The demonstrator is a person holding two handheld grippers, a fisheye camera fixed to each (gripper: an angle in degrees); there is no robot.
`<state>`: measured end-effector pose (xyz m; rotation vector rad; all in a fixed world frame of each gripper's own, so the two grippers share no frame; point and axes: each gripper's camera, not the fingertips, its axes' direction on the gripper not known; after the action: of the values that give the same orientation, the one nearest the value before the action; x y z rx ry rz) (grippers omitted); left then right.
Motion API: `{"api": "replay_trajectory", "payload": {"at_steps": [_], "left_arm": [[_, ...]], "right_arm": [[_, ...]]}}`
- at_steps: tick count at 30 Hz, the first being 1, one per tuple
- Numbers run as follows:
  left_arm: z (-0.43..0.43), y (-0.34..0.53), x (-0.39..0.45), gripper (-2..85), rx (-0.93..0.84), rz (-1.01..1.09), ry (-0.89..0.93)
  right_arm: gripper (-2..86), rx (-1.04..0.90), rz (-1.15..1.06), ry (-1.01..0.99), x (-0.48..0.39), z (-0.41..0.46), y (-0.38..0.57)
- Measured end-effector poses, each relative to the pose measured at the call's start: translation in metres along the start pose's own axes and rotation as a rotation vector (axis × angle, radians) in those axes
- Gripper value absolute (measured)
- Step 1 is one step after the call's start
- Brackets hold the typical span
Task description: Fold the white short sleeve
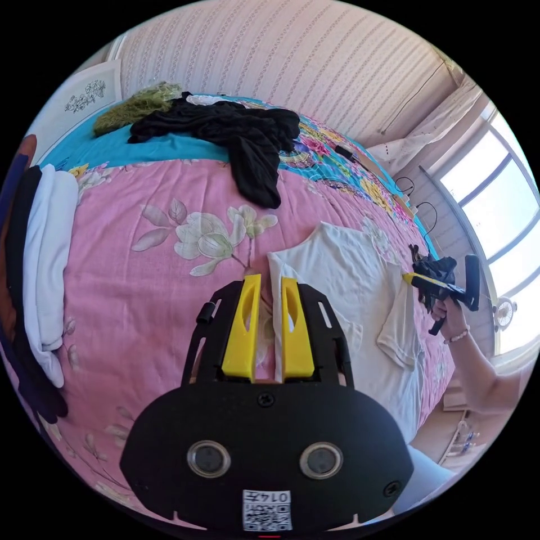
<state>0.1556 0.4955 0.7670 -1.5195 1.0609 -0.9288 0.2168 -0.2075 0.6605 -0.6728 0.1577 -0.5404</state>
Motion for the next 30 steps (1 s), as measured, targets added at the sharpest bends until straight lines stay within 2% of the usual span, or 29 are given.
{"api": "replay_trajectory", "payload": {"at_steps": [5,9,12,13,15,23,30], "left_arm": [[-0.016,-0.011,-0.022,7.9,-0.004,-0.05,0.077],[-0.014,-0.022,-0.021,8.2,-0.011,-0.033,0.089],[-0.006,-0.027,-0.022,3.7,-0.096,0.004,0.051],[-0.014,-0.029,-0.026,0.5,-0.107,0.006,0.083],[-0.029,-0.032,-0.029,-0.4,-0.137,-0.019,0.119],[-0.171,0.014,-0.005,-1.0,0.071,0.105,0.194],[-0.264,0.108,0.003,-1.0,0.093,0.104,0.279]], "right_arm": [[0.9,0.013,0.16,-0.145,0.061,-0.003,0.003],[0.8,-0.014,0.191,-0.189,0.076,0.007,0.007],[0.8,-0.02,0.18,-0.175,0.079,0.01,0.01],[0.8,-0.016,0.177,-0.18,0.081,0.009,0.011],[0.8,-0.005,0.169,-0.193,0.082,0.005,0.013],[0.8,0.175,0.121,-0.334,0.076,-0.043,0.056],[0.7,0.213,0.076,-0.446,0.064,-0.072,0.128]]}}
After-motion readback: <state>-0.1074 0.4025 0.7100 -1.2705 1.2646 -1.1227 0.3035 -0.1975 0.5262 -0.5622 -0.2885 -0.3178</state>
